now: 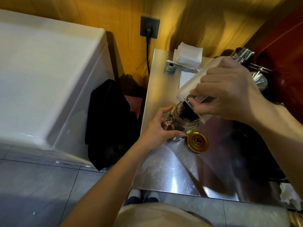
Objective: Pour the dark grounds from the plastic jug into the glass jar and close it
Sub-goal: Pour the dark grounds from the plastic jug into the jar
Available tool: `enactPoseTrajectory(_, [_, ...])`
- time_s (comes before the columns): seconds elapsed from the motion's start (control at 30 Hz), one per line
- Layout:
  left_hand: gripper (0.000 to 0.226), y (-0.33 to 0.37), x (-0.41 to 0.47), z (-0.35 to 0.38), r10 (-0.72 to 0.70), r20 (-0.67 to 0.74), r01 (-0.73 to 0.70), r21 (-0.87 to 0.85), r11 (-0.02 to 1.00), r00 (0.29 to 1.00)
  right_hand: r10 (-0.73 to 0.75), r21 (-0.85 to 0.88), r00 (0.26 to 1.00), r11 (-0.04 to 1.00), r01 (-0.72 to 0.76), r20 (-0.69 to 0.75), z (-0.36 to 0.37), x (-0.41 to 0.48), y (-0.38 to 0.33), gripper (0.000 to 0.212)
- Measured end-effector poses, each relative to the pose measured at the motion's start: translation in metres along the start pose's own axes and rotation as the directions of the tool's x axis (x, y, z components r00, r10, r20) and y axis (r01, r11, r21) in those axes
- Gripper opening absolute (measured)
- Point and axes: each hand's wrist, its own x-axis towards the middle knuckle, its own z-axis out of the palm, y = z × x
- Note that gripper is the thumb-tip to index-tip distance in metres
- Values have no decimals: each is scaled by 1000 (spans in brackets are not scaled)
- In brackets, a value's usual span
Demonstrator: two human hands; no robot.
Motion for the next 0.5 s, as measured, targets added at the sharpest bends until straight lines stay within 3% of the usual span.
enactPoseTrajectory(0.5, [81,-4,3,-1,34,13,-34,-15,999,999,-41,-21,999,999,41,-15,-2,0,-2,26])
